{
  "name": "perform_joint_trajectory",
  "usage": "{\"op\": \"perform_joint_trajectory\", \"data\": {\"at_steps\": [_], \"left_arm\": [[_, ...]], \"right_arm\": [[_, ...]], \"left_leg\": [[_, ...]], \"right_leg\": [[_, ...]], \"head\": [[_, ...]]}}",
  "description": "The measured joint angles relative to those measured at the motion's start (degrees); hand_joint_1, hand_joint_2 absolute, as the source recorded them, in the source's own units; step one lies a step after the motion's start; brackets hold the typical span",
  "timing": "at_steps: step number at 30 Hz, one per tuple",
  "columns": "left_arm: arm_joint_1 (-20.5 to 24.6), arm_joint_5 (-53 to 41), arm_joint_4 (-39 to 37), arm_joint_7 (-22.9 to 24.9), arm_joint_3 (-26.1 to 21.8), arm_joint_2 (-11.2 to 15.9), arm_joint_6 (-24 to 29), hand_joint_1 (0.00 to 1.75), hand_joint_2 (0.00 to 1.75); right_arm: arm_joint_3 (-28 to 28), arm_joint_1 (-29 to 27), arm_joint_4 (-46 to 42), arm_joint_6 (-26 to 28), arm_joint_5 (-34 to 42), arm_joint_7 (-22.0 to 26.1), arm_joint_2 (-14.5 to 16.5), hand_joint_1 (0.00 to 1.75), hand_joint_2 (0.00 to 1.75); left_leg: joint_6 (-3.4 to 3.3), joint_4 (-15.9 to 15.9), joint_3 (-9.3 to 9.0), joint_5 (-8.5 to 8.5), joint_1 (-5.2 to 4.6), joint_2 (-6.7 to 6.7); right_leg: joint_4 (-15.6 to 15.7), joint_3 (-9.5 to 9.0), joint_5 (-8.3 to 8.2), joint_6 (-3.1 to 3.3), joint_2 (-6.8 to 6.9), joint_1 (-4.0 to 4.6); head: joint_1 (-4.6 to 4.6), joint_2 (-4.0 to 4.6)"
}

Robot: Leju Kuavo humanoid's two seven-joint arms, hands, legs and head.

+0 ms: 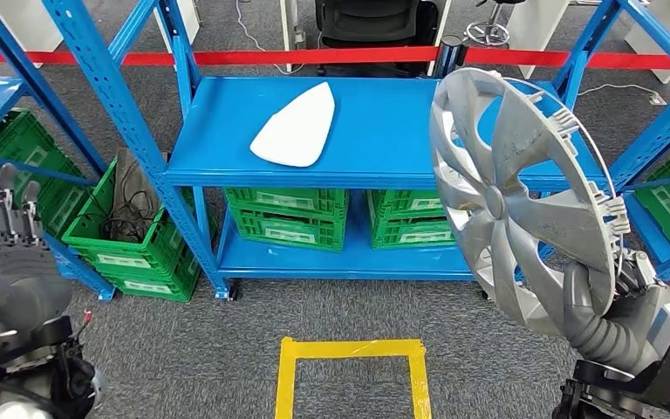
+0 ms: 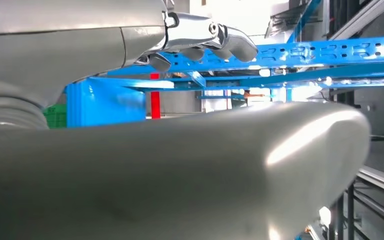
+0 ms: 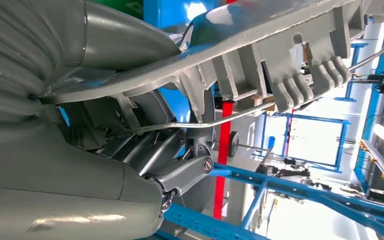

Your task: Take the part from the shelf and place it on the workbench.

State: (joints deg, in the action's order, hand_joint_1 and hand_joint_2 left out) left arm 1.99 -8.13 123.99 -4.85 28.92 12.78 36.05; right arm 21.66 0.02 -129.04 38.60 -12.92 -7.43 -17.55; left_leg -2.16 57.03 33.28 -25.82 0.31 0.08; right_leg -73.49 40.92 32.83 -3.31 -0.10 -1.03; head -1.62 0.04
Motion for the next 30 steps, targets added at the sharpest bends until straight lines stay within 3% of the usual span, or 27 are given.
{"op": "perform_joint_trajectory", "data": {"at_steps": [1, 3, 5, 8, 9, 11, 13, 14, 15, 16, 18, 20, 23, 24, 26, 28, 30], "left_arm": [[0.00, 0.04, -0.03, 0.01, 0.00, -0.01, -0.02, 0.00, 0.00], [0.02, 0.11, -0.07, 0.01, 0.00, -0.02, -0.03, 0.00, 0.00], [0.05, 0.16, -0.07, 0.01, 0.02, -0.02, -0.04, 0.00, 0.00], [0.05, 0.25, -0.07, 0.01, 0.09, -0.01, -0.05, 0.00, 0.00], [0.05, 0.26, -0.07, 0.01, 0.09, 0.01, -0.05, 0.00, 0.00], [0.04, 0.27, -0.07, 0.01, 0.05, 0.04, -0.05, 0.00, 0.00], [-0.01, 0.28, -0.10, 0.02, 0.03, 0.06, -0.05, 0.00, 0.00], [-0.04, 0.29, -0.14, 0.02, 0.03, 0.05, -0.05, 0.00, 0.00], [-0.05, 0.31, -0.17, 0.02, 0.03, 0.05, -0.05, 0.00, 0.00], [-0.05, 0.32, -0.20, 0.02, 0.02, 0.06, -0.05, 0.00, 0.00], [0.01, 0.33, -0.21, 0.02, 0.02, 0.06, -0.05, 0.00, 0.00], [0.09, 0.32, -0.16, 0.01, 0.01, 0.05, -0.07, 0.00, 0.00], [0.09, 0.31, -0.10, 0.01, -0.01, 0.05, -0.08, 0.00, 0.00], [0.10, 0.31, -0.10, 0.01, -0.01, 0.05, -0.09, 0.00, 0.00], [0.13, 0.31, -0.09, 0.01, 0.01, 0.05, -0.11, 0.00, 0.00], [0.08, 0.32, -0.11, 0.02, 0.03, 0.05, -0.15, 0.00, 0.00], [0.02, 0.34, -0.14, 0.02, 0.04, 0.05, -0.19, 0.00, 0.00]], "right_arm": [[0.00, -0.02, 0.01, 0.01, -0.01, -0.03, -0.01, 1.75, 1.75], [0.00, 0.08, 0.02, 0.04, -0.05, -0.08, -0.02, 1.75, 1.75], [0.00, 0.19, -0.01, 0.06, -0.09, -0.12, -0.02, 1.75, 1.75], [0.00, 0.18, -0.03, 0.06, -0.11, -0.15, -0.02, 1.75, 1.75], [0.00, 0.20, -0.03, 0.06, -0.11, -0.16, -0.01, 1.75, 1.75], [0.00, 0.25, -0.03, 0.06, -0.11, -0.17, 0.01, 1.75, 1.75], [0.00, 0.26, 0.00, 0.06, -0.11, -0.19, 0.02, 1.75, 1.75], [0.01, 0.25, 0.04, 0.06, -0.11, -0.19, 0.02, 1.75, 1.75], [0.01, 0.24, 0.08, 0.06, -0.11, -0.20, 0.02, 1.75, 1.75], [0.02, 0.23, 0.11, 0.06, -0.11, -0.20, 0.02, 1.75, 1.75], [0.02, 0.23, 0.13, 0.06, -0.11, -0.20, 0.03, 1.75, 1.75], [0.01, 0.27, 0.13, 0.06, -0.11, -0.20, 0.03, 1.75, 1.75], [0.02, 0.27, 0.13, 0.06, -0.11, -0.20, 0.02, 1.75, 1.75], [0.02, 0.25, 0.13, 0.06, -0.10, -0.20, 0.01, 1.75, 1.75], [0.01, 0.28, 0.12, 0.07, -0.10, -0.19, -0.03, 1.75, 1.75], [0.01, 0.28, 0.14, 0.08, -0.10, -0.19, -0.03, 1.75, 1.75], [0.02, 0.20, 0.25, 0.08, -0.09, -0.21, -0.04, 1.75, 1.75]], "left_leg": [[0.04, 0.30, 0.36, 0.06, 0.02, -0.01], [0.30, 1.04, 1.03, 0.07, -0.06, -0.04], [0.93, 1.62, 1.77, 0.29, -0.18, -0.04], [1.98, 1.81, 2.49, 0.76, -0.04, -0.04], [2.26, 2.39, 2.90, 0.16, 0.01, -0.06], [2.69, 6.64, 4.77, -3.04, 0.11, -0.09], [3.02, 13.84, 7.40, -6.93, 0.23, -0.09], [3.09, 16.31, 8.11, -7.91, 0.27, -0.08], [3.06, 16.84, 7.87, -7.95, 0.28, -0.08], [2.94, 15.65, 6.81, -7.27, 0.28, -0.09], [2.28, 7.77, 1.67, -4.89, 0.14, -0.10], [1.69, 1.29, -2.24, -3.63, -0.15, -0.07], [0.93, 0.03, -2.53, -2.90, -0.43, -0.03], [0.61, -0.28, -2.52, -2.38, -0.35, 0.03], [0.04, -0.85, -2.35, -1.34, -0.05, 0.17], [-0.22, -0.80, -1.40, -0.60, -0.06, 0.22], [-0.19, -0.47, -0.25, 0.01, -0.09, 0.20]], "right_leg": [[2.22, -1.50, -1.25, -0.02, 0.01, -0.07], [9.82, -5.94, -3.68, 0.13, 0.02, -0.11], [14.24, -8.35, -4.41, 0.69, -0.06, 0.09], [14.75, -8.16, -4.95, 1.85, -0.11, 0.26], [14.97, -8.09, -5.30, 2.26, -0.06, 0.16], [15.36, -7.78, -5.98, 2.91, 0.07, -0.04], [15.39, -7.02, -6.55, 3.16, 0.10, 0.02], [15.38, -6.59, -6.85, 3.17, 0.11, 0.07], [15.37, -6.17, -7.15, 3.14, 0.10, 0.12], [15.37, -5.83, -7.42, 3.09, 0.09, 0.16], [15.36, -5.32, -7.97, 2.82, 0.02, 0.31], [15.32, -4.94, -8.52, 2.31, -0.01, 0.39], [15.58, -4.62, -9.36, 1.21, 0.01, 0.11], [15.39, -4.26, -9.14, 0.84, 0.01, 0.05], [12.26, -2.74, -6.46, 0.33, -0.01, 0.00], [4.72, -0.17, -1.89, -0.03, 0.00, -0.09], [-0.28, 0.85, 0.16, -0.26, 0.00, -0.12]], "head": [[0.22, 0.00], [0.70, 0.00], [0.87, 0.00], [0.83, 0.00], [0.77, 0.00], [0.26, 0.00], [-0.48, 0.00], [-0.79, 0.00], [-1.08, 0.00], [-1.36, 0.00], [-1.91, 0.00], [-2.08, 0.00], [-2.07, 0.00], [-2.06, 0.00], [-1.62, 0.00], [-0.81, 0.00], [-0.24, 0.00]]}}
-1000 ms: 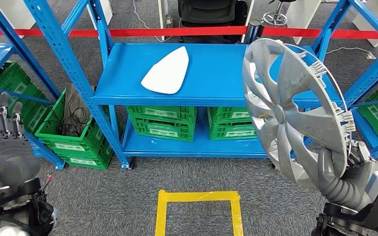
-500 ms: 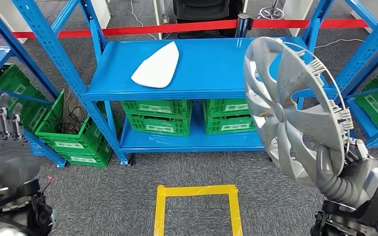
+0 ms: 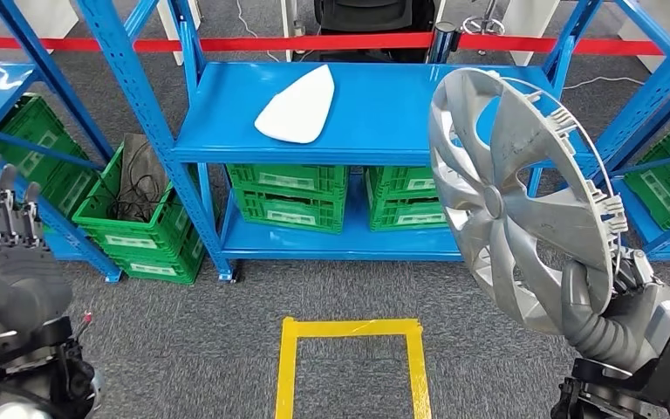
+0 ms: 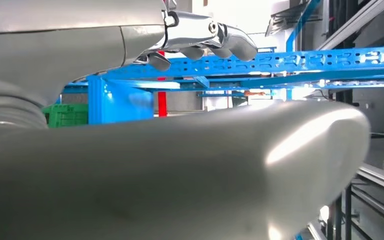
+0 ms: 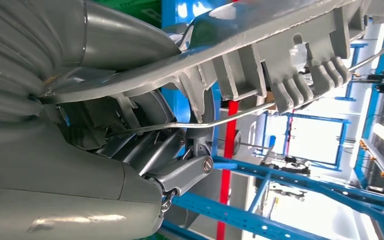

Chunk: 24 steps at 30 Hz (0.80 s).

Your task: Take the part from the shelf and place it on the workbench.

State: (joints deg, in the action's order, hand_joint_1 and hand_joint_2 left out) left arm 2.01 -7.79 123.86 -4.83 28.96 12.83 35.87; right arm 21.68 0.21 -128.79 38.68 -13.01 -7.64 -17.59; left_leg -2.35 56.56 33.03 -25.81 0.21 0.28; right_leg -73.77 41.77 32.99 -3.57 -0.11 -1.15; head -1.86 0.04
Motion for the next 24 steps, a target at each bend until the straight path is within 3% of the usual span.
{"op": "perform_joint_trajectory", "data": {"at_steps": [1, 4, 6, 8, 10, 11, 13, 15, 16, 17, 19, 21, 24], "left_arm": [[-0.01, 0.02, -0.01, 0.00, 0.00, -0.01, -0.01, 0.00, 0.00], [-0.01, 0.08, -0.01, -0.01, 0.00, -0.02, -0.02, 0.00, 0.00], [-0.01, 0.09, 0.01, -0.01, 0.01, -0.02, -0.03, 0.00, 0.00], [-0.03, 0.11, 0.01, -0.02, 0.02, -0.02, -0.03, 0.00, 0.00], [-0.05, 0.13, 0.01, -0.03, 0.01, -0.01, -0.01, 0.00, 0.00], [-0.06, 0.14, 0.01, -0.03, -0.01, 0.00, 0.01, 0.00, 0.00], [-0.13, 0.17, -0.03, -0.03, -0.04, 0.00, 0.04, 0.00, 0.00], [-0.24, 0.21, -0.12, -0.04, -0.04, 0.00, 0.08, 0.00, 0.00], [-0.26, 0.23, -0.18, -0.04, -0.04, 0.00, 0.11, 0.00, 0.00], [-0.26, 0.24, -0.22, -0.04, -0.04, 0.00, 0.13, 0.00, 0.00], [-0.23, 0.24, -0.26, -0.07, -0.05, 0.00, 0.16, 0.00, 0.00], [-0.19, 0.21, -0.25, -0.14, -0.07, 0.00, 0.16, 0.00, 0.00], [-0.22, 0.17, -0.26, -0.18, -0.09, -0.01, 0.20, 0.00, 0.00]], "right_arm": [[0.00, -0.02, 0.07, -0.02, 0.01, -0.01, -0.01, 1.75, 1.75], [0.00, 0.12, 0.16, -0.09, 0.01, -0.04, -0.02, 1.75, 1.75], [0.00, 0.24, 0.18, -0.14, 0.02, -0.05, -0.03, 1.75, 1.75], [0.00, 0.26, 0.18, -0.23, 0.04, -0.07, -0.03, 1.75, 1.75], [0.00, 0.31, 0.18, -0.32, 0.08, -0.08, -0.03, 1.75, 1.75], [0.00, 0.36, 0.18, -0.37, 0.09, -0.09, -0.02, 1.75, 1.75], [0.00, 0.42, 0.19, -0.48, 0.13, -0.10, -0.01, 1.75, 1.75], [0.02, 0.42, 0.25, -0.57, 0.16, -0.14, 0.01, 1.75, 1.75], [0.03, 0.41, 0.31, -0.60, 0.17, -0.17, 0.01, 1.75, 1.75], [0.04, 0.41, 0.36, -0.62, 0.19, -0.20, 0.02, 1.75, 1.75], [0.04, 0.41, 0.40, -0.64, 0.21, -0.27, 0.02, 1.75, 1.75], [0.03, 0.50, 0.40, -0.67, 0.22, -0.31, 0.03, 1.75, 1.75], [0.04, 0.61, 0.40, -0.69, 0.28, -0.33, 0.02, 1.75, 1.75]], "left_leg": [[0.06, 0.25, 0.53, 0.20, 0.00, -0.01], [0.41, 1.31, 1.81, 0.52, -0.08, -0.04], [1.03, 1.80, 2.50, 0.86, -0.20, -0.03], [1.79, 1.80, 2.92, 1.41, -0.11, -0.03], [2.42, 2.78, 3.76, 0.48, 0.04, -0.12], [2.66, 4.70, 4.65, -1.08, 0.09, -0.16], [3.07, 11.60, 7.27, -5.40, 0.26, -0.19], [3.25, 17.06, 8.85, -7.77, 0.39, -0.19], [3.22, 17.18, 8.30, -7.65, 0.41, -0.19], [3.09, 15.22, 6.70, -6.75, 0.41, -0.19], [2.58, 7.70, 1.63, -4.57, 0.30, -0.21], [1.98, 1.83, -1.96, -3.72, 0.04, -0.24], [1.06, 0.32, -2.53, -3.11, -0.17, -0.23]], "right_leg": [[0.80, -1.03, -0.52, -0.02, 0.00, -0.01], [11.51, -7.87, -3.62, 0.35, 0.03, 0.05], [15.27, -9.98, -3.96, 1.07, 0.02, 0.32], [15.48, -9.87, -4.51, 1.94, 0.01, 0.50], [15.89, -9.63, -5.32, 2.73, 0.15, 0.35], [16.12, -9.44, -5.73, 3.08, 0.23, 0.20], [16.17, -8.68, -6.37, 3.46, 0.32, 0.17], [16.12, -7.71, -7.02, 3.49, 0.33, 0.22], [16.11, -7.25, -7.35, 3.44, 0.32, 0.24], [16.10, -6.87, -7.66, 3.35, 0.29, 0.27], [16.07, -6.31, -8.20, 3.04, 0.22, 0.40], [15.99, -5.84, -8.79, 2.46, 0.21, 0.49], [16.06, -5.29, -9.55, 1.38, 0.26, 0.26]], "head": [[0.20, 0.00], [0.90, 0.00], [1.07, 0.00], [1.01, 0.00], [0.93, 0.00], [0.72, 0.00], [0.01, 0.00], [-0.65, 0.00], [-0.98, 0.00], [-1.32, 0.00], [-1.89, 0.00], [-2.03, 0.00], [-1.99, 0.00]]}}
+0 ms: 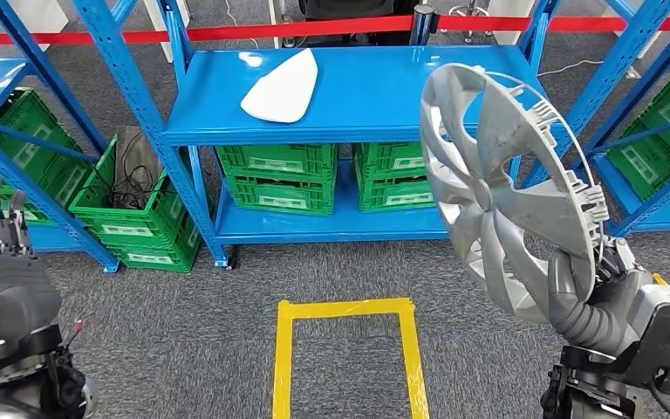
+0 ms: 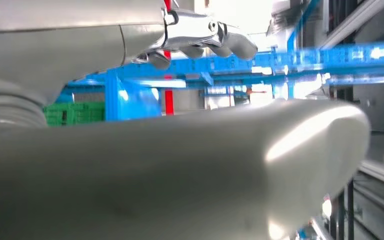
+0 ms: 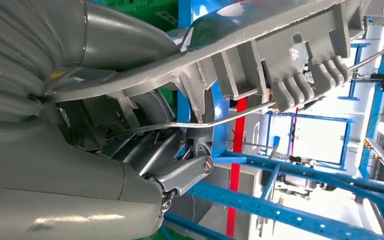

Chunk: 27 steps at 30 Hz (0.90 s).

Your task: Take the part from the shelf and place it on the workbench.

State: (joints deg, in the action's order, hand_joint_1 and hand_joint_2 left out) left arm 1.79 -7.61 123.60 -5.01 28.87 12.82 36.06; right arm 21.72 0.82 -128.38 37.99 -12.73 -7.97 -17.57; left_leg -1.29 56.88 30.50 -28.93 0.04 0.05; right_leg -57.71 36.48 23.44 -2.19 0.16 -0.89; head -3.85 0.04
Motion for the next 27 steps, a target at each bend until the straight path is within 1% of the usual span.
{"op": "perform_joint_trajectory", "data": {"at_steps": [1, 2, 3, 5, 6, 7, 8, 9, 10, 11, 12, 13, 14, 15, 16, 17, 18, 19, 20, 21, 22, 23, 24, 25, 26, 27], "left_arm": [[0.00, 0.00, 0.00, -0.01, 0.01, -0.01, 0.02, 0.00, 0.00], [0.02, 0.00, 0.00, -0.01, 0.01, -0.01, 0.02, 0.00, 0.00], [0.01, 0.00, 0.00, -0.01, 0.02, -0.02, 0.00, 0.00, 0.00], [-0.02, 0.01, -0.01, 0.00, 0.03, -0.02, -0.03, 0.00, 0.00], [-0.04, 0.01, -0.03, 0.01, 0.04, -0.02, -0.04, 0.00, 0.00], [-0.04, 0.01, -0.04, 0.01, 0.04, -0.02, -0.04, 0.00, 0.00], [-0.04, 0.01, -0.05, 0.01, 0.05, -0.02, -0.04, 0.00, 0.00], [-0.04, 0.01, -0.07, 0.02, 0.05, -0.02, -0.04, 0.00, 0.00], [-0.04, 0.01, -0.06, 0.02, 0.06, -0.02, -0.04, 0.00, 0.00], [-0.01, 0.01, -0.05, 0.03, 0.06, -0.02, -0.04, 0.00, 0.00], [0.00, 0.00, -0.04, 0.03, 0.05, -0.02, -0.04, 0.00, 0.00], [0.01, -0.01, -0.03, 0.05, 0.05, -0.02, -0.04, 0.00, 0.00], [0.02, -0.01, -0.02, 0.08, 0.05, -0.02, -0.02, 0.00, 0.00], [0.02, -0.03, -0.02, 0.10, 0.06, -0.02, 0.01, 0.00, 0.00], [0.02, -0.04, -0.01, 0.14, 0.05, -0.01, 0.08, 0.00, 0.00], [0.06, -0.07, -0.01, 0.15, 0.02, 0.00, 0.15, 0.00, 0.00], [0.10, -0.09, 0.00, 0.16, -0.01, 0.02, 0.21, 0.00, 0.00], [0.11, -0.10, -0.01, 0.18, -0.03, 0.03, 0.27, 0.00, 0.00], [0.12, -0.11, -0.01, 0.20, -0.04, 0.04, 0.30, 0.00, 0.00], [0.11, -0.11, -0.02, 0.22, -0.04, 0.04, 0.32, 0.00, 0.00], [0.09, -0.10, -0.03, 0.25, -0.04, 0.04, 0.34, 0.00, 0.00], [0.09, -0.10, -0.03, 0.25, -0.04, 0.05, 0.36, 0.00, 0.00], [0.11, -0.10, -0.04, 0.26, -0.04, 0.05, 0.39, 0.00, 0.00], [0.14, -0.10, -0.04, 0.26, -0.04, 0.05, 0.42, 0.00, 0.00], [0.22, -0.10, -0.02, 0.25, -0.04, 0.05, 0.44, 0.00, 0.00], [0.28, -0.10, -0.01, 0.25, -0.04, 0.05, 0.45, 0.00, 0.00]], "right_arm": [[0.01, -0.01, 0.01, -0.01, 0.03, -0.01, -0.02, 1.75, 1.75], [0.00, 0.01, 0.01, -0.02, 0.05, -0.01, -0.05, 1.75, 1.75], [-0.01, 0.03, 0.02, -0.02, 0.08, -0.01, -0.09, 1.75, 1.75], [-0.01, 0.05, 0.03, -0.02, 0.11, -0.02, -0.11, 1.75, 1.75], [0.00, 0.03, 0.08, -0.02, 0.13, -0.04, -0.12, 1.75, 1.75], [0.01, 0.01, 0.14, -0.02, 0.15, -0.06, -0.13, 1.75, 1.75], [0.01, 0.01, 0.20, -0.02, 0.18, -0.10, -0.13, 1.75, 1.75], [0.01, 0.01, 0.25, -0.01, 0.21, -0.13, -0.14, 1.75, 1.75], [0.01, 0.03, 0.26, -0.01, 0.24, -0.15, -0.15, 1.75, 1.75], [0.01, 0.06, 0.26, 0.01, 0.28, -0.17, -0.16, 1.75, 1.75], [0.01, 0.09, 0.26, 0.01, 0.33, -0.17, -0.17, 1.75, 1.75], [0.01, 0.11, 0.27, 0.02, 0.37, -0.18, -0.17, 1.75, 1.75], [0.01, 0.11, 0.27, 0.03, 0.42, -0.19, -0.17, 1.75, 1.75], [0.01, 0.10, 0.28, 0.04, 0.47, -0.19, -0.17, 1.75, 1.75], [0.01, 0.11, 0.28, 0.07, 0.55, -0.17, -0.17, 1.75, 1.75], [0.01, 0.16, 0.28, 0.11, 0.63, -0.15, -0.17, 1.75, 1.75], [0.01, 0.22, 0.28, 0.17, 0.72, -0.11, -0.17, 1.75, 1.75], [0.01, 0.27, 0.28, 0.25, 0.80, -0.07, -0.17, 1.75, 1.75], [0.01, 0.31, 0.28, 0.33, 0.86, -0.02, -0.17, 1.75, 1.75], [0.01, 0.32, 0.31, 0.43, 0.93, 0.01, -0.17, 1.75, 1.75], [0.01, 0.32, 0.36, 0.51, 1.00, 0.04, -0.17, 1.75, 1.75], [0.02, 0.32, 0.42, 0.57, 1.09, 0.05, -0.17, 1.75, 1.75], [0.02, 0.32, 0.49, 0.62, 1.19, 0.05, -0.17, 1.75, 1.75], [0.03, 0.32, 0.54, 0.64, 1.26, 0.06, -0.17, 1.75, 1.75], [0.03, 0.32, 0.56, 0.67, 1.31, 0.09, -0.17, 1.75, 1.75], [0.02, 0.36, 0.56, 0.69, 1.34, 0.13, -0.17, 1.75, 1.75]], "left_leg": [[-0.36, -0.25, 0.07, 0.49, 0.10, 0.04], [-0.72, -0.53, 0.16, 1.01, 0.24, 0.08], [-1.01, -0.76, 0.37, 1.51, 0.38, 0.13], [-1.24, -0.66, 1.18, 2.08, 0.33, 0.13], [-1.22, -0.52, 1.70, 2.35, 0.32, 0.13], [-1.19, -0.31, 2.24, 2.59, 0.31, 0.12], [-1.12, -0.03, 2.78, 2.79, 0.31, 0.11], [-1.04, 0.31, 3.28, 2.94, 0.32, 0.09], [-0.95, 0.65, 3.63, 3.01, 0.34, 0.07], [-0.74, 1.07, 4.03, 3.06, 0.21, 0.06], [-0.46, 1.39, 4.40, 3.19, 0.12, 0.07], [-0.10, 1.60, 4.71, 3.37, 0.06, 0.08], [0.30, 1.69, 4.97, 3.61, 0.02, 0.09], [0.63, 1.64, 5.08, 3.86, 0.11, 0.10], [0.94, 1.79, 5.40, 3.72, 0.17, 0.07], [1.22, 2.62, 5.92, 2.91, 0.20, 0.04], [1.46, 4.32, 6.73, 1.55, 0.23, 0.01], [1.66, 7.11, 7.94, -0.41, 0.30, -0.01], [1.83, 10.79, 9.27, -2.52, 0.37, 0.00], [1.95, 14.46, 10.59, -4.20, 0.43, 0.00], [1.98, 16.93, 11.25, -5.14, 0.45, 0.00], [1.90, 17.49, 10.97, -5.18, 0.44, 0.00], [1.64, 15.49, 9.33, -4.25, 0.39, -0.01], [1.21, 11.38, 6.54, -2.74, 0.26, -0.02], [0.68, 6.85, 3.73, -1.78, 0.08, -0.02], [0.26, 3.10, 1.51, -0.98, -0.13, 0.04]], "right_leg": [[-0.47, 0.41, 0.43, -0.29, -0.01, -0.06], [-1.92, 1.12, 1.63, -0.51, -0.04, -0.10], [-4.44, 2.18, 3.48, -0.71, -0.06, -0.12], [-11.53, 4.62, 7.72, -0.97, -0.07, -0.13], [-14.52, 5.41, 9.03, -1.07, -0.07, -0.13], [-15.85, 5.40, 9.47, -1.13, -0.07, -0.13], [-14.98, 4.32, 8.97, -1.13, -0.07, -0.14], [-12.10, 2.23, 7.74, -1.08, -0.06, -0.15], [-8.12, -0.25, 6.51, -0.96, -0.05, -0.16], [-4.46, -2.56, 5.67, -0.76, -0.04, -0.09], [-2.08, -3.97, 5.26, -0.49, -0.05, 0.01], [-0.98, -4.54, 5.21, -0.17, -0.07, 0.15], [-0.81, -4.59, 5.16, 0.16, -0.10, 0.31], [-0.79, -4.34, 4.89, 0.55, -0.12, 0.31], [-0.63, -4.21, 4.54, 0.95, -0.08, 0.23], [-0.44, -4.09, 4.18, 1.35, -0.02, 0.11], [-0.22, -3.90, 3.80, 1.74, 0.04, -0.03], [-0.15, -3.62, 3.47, 2.00, 0.10, -0.06], [-0.16, -3.22, 3.18, 2.16, 0.11, -0.04], [-0.17, -2.73, 2.85, 2.23, 0.11, 0.02], [-0.18, -2.22, 2.50, 2.25, 0.10, 0.10], [-0.20, -1.76, 2.16, 2.23, 0.08, 0.19], [-0.20, -1.36, 1.82, 2.19, 0.05, 0.29], [-0.20, -1.09, 1.53, 2.12, -0.01, 0.39], [-0.21, -0.87, 1.26, 2.00, -0.04, 0.47], [-0.22, -0.68, 0.97, 1.80, -0.07, 0.52]], "head": [[0.06, 0.00], [0.27, 0.00], [0.62, 0.00], [1.36, 0.00], [1.67, 0.00], [1.90, 0.00], [2.14, 0.00], [2.39, 0.00], [2.62, 0.00], [2.85, 0.00], [2.97, 0.00], [3.00, 0.00], [2.99, 0.00], [2.95, 0.00], [2.93, 0.00], [2.83, 0.00], [2.61, 0.00], [2.28, 0.00], [1.90, 0.00], [1.54, 0.00], [1.20, 0.00], [0.87, 0.00], [0.55, 0.00], [0.27, 0.00], [0.08, 0.00], [0.05, 0.00]]}}
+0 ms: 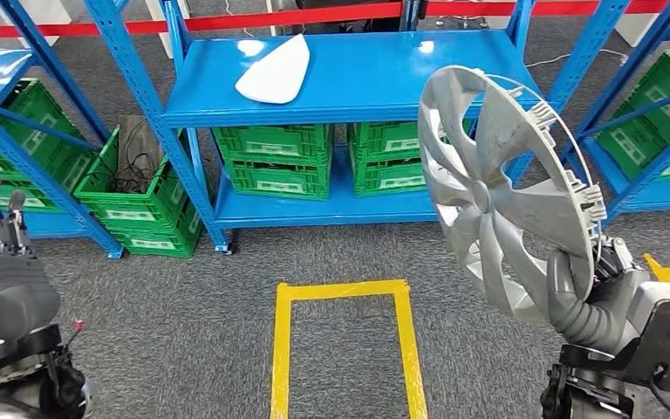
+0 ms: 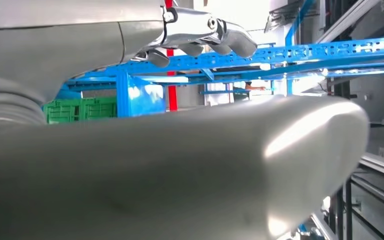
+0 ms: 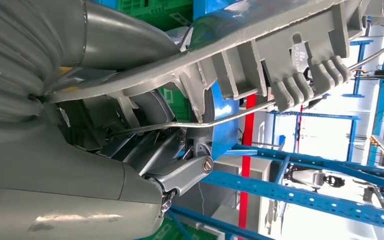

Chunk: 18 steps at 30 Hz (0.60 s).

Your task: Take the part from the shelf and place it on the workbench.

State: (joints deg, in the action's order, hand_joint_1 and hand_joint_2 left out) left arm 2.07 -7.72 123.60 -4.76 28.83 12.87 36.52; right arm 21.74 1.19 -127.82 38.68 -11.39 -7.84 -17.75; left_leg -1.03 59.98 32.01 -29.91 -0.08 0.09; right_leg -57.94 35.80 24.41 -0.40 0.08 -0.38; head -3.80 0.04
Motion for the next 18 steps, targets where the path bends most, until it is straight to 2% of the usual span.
{"op": "perform_joint_trajectory", "data": {"at_steps": [1, 4, 5, 6, 7, 9, 10, 11, 12, 14, 15, 16, 18], "left_arm": [[0.08, -0.01, 0.03, -0.01, -0.01, 0.01, 0.01, 0.00, 0.00], [0.18, -0.03, 0.07, -0.02, -0.02, 0.03, 0.03, 0.00, 0.00], [0.19, -0.04, 0.07, -0.02, -0.01, 0.03, 0.04, 0.00, 0.00], [0.20, -0.04, 0.07, -0.02, 0.00, 0.02, 0.03, 0.00, 0.00], [0.19, -0.04, 0.06, -0.02, 0.01, 0.02, 0.02, 0.00, 0.00], [0.09, -0.04, 0.04, -0.02, 0.03, 0.01, -0.01, 0.00, 0.00], [0.01, -0.04, 0.02, -0.01, 0.04, 0.01, -0.01, 0.00, 0.00], [-0.05, -0.04, 0.00, -0.01, 0.05, -0.01, -0.02, 0.00, 0.00], [-0.09, -0.04, -0.01, 0.00, 0.07, -0.01, -0.02, 0.00, 0.00], [-0.11, -0.05, 0.00, -0.01, 0.08, -0.02, -0.02, 0.00, 0.00], [-0.10, -0.07, 0.01, -0.01, 0.08, -0.02, -0.02, 0.00, 0.00], [-0.10, -0.08, 0.01, -0.03, 0.08, -0.03, -0.02, 0.00, 0.00], [-0.11, -0.11, 0.01, -0.03, 0.09, -0.03, -0.03, 0.00, 0.00]], "right_arm": [[-0.01, 0.05, 0.01, 0.03, 0.01, 0.04, 0.00, 1.75, 1.75], [0.00, 0.14, 0.02, 0.08, 0.07, 0.10, -0.02, 1.75, 1.75], [0.01, 0.12, 0.02, 0.09, 0.09, 0.11, -0.03, 1.75, 1.75], [0.00, 0.10, 0.02, 0.11, 0.09, 0.13, -0.05, 1.75, 1.75], [-0.01, 0.09, 0.02, 0.14, 0.09, 0.15, -0.08, 1.75, 1.75], [-0.01, 0.01, 0.03, 0.17, 0.09, 0.16, -0.10, 1.75, 1.75], [0.00, -0.07, 0.07, 0.18, 0.09, 0.15, -0.11, 1.75, 1.75], [0.01, -0.15, 0.10, 0.18, 0.09, 0.15, -0.11, 1.75, 1.75], [0.00, -0.21, 0.14, 0.18, 0.09, 0.15, -0.11, 1.75, 1.75], [-0.01, -0.21, 0.17, 0.18, 0.09, 0.15, -0.13, 1.75, 1.75], [-0.02, -0.20, 0.17, 0.17, 0.09, 0.15, -0.13, 1.75, 1.75], [-0.02, -0.21, 0.17, 0.16, 0.09, 0.15, -0.14, 1.75, 1.75], [-0.03, -0.27, 0.17, 0.16, 0.09, 0.15, -0.16, 1.75, 1.75]], "left_leg": [[-0.32, -2.24, -1.19, 0.29, -0.23, 0.03], [-0.93, -3.45, -1.36, 1.05, -0.44, 0.11], [-1.15, -3.82, -1.47, 1.60, -0.30, 0.18], [-1.41, -4.18, -1.49, 2.22, -0.13, 0.26], [-1.58, -4.42, -1.39, 2.79, 0.04, 0.33], [-1.77, -4.23, -0.42, 3.46, 0.03, 0.36], [-1.74, -4.02, 0.14, 3.70, 0.04, 0.36], [-1.69, -3.74, 0.71, 3.88, 0.07, 0.35], [-1.62, -3.36, 1.26, 4.02, 0.12, 0.33], [-1.33, -2.40, 2.28, 4.11, 0.18, 0.30], [-1.10, -1.87, 2.75, 4.13, 0.12, 0.27], [-0.79, -1.51, 3.16, 4.22, 0.05, 0.26], [-0.06, -1.26, 3.68, 4.68, 0.04, 0.24]], "right_leg": [[0.00, 0.16, -0.27, -0.28, 0.01, -0.02], [0.16, 0.47, -0.94, -1.30, 0.08, -0.22], [-0.22, 0.86, -0.49, -1.63, 0.05, -0.26], [-1.45, 1.53, 0.69, -1.95, 0.02, -0.27], [-3.98, 2.59, 2.63, -2.24, 0.00, -0.34], [-11.25, 5.03, 6.99, -2.75, -0.02, -0.50], [-14.14, 5.73, 8.21, -2.97, -0.01, -0.59], [-15.05, 5.51, 8.39, -3.16, -0.01, -0.68], [-13.69, 4.22, 7.64, -3.30, 0.00, -0.80], [-6.49, -0.33, 5.36, -3.41, 0.00, -1.01], [-3.33, -2.21, 4.68, -3.20, -0.04, -0.99], [-1.43, -3.28, 4.41, -2.88, -0.10, -0.92], [-0.92, -3.43, 4.14, -1.97, -0.20, -0.60]], "head": [[0.00, 0.00], [-0.03, 0.00], [0.07, 0.00], [0.28, 0.00], [0.62, 0.00], [1.37, 0.00], [1.65, 0.00], [1.89, 0.00], [2.09, 0.00], [2.54, 0.00], [2.70, 0.00], [2.77, 0.00], [2.69, 0.00]]}}
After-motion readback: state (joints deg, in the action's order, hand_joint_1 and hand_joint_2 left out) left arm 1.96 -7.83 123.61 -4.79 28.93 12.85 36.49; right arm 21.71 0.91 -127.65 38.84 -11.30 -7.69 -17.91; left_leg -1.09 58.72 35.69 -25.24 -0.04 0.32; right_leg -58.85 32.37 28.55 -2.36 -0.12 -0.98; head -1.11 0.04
